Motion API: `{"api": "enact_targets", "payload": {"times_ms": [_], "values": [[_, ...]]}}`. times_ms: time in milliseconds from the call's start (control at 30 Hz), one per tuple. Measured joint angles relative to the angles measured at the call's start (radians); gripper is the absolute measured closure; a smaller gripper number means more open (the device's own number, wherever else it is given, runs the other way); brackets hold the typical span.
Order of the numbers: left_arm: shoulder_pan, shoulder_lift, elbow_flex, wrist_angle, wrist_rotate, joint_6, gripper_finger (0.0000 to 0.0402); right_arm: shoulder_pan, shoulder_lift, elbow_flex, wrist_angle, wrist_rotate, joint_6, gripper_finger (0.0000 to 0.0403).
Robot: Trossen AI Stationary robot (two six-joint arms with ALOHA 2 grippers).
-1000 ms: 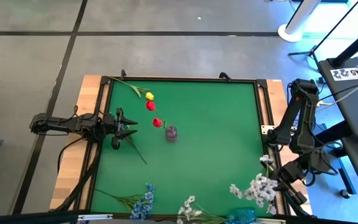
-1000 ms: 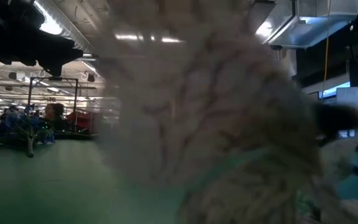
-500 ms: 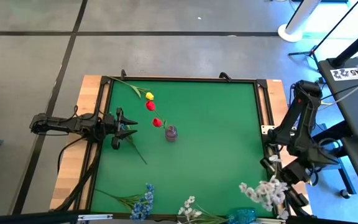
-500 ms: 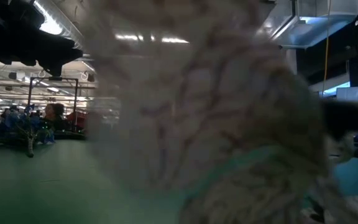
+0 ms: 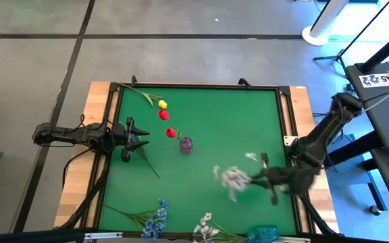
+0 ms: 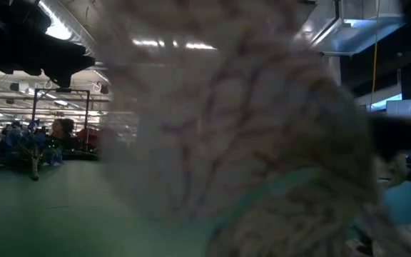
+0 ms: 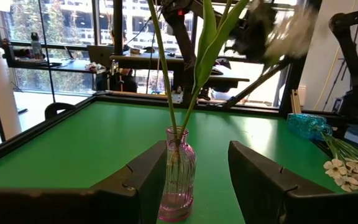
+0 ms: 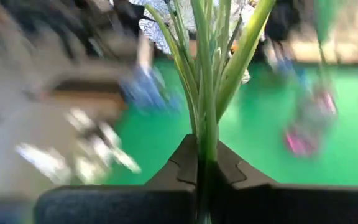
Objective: Sort flowers into vase by color
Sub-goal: Move the blue vase to the center of the table
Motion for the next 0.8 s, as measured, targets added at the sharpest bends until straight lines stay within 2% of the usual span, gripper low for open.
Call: {"api": "enact_targets", "payload": {"times_ms": [167, 300, 600, 700, 800], "values": [[0.0, 0.0, 0.0, 0.0, 0.0, 0.0, 0.0234, -0.17, 0.018, 0.0, -0.321, -0.138, 0.121, 0.0384], [0.0, 0.0, 0.0, 0.0, 0.0, 0.0, 0.0234, -0.222, 0.032, 0.0, -0.384, -0.281, 0.154, 0.0334], [0.0, 0.0, 0.0, 0.0, 0.0, 0.0, 0.0234, -0.208, 0.08, 0.004, -0.45, -0.376, 0.209, 0.0186], [0.0, 0.0, 0.0, 0.0, 0.0, 0.0, 0.0234, -0.123, 0.089, 0.053, -0.435, -0.364, 0.192, 0.0161], [0.0, 0.0, 0.0, 0.0, 0.0, 0.0, 0.0234, -0.047, 0.142, 0.123, -0.431, -0.395, 0.179, 0.0154]]}}
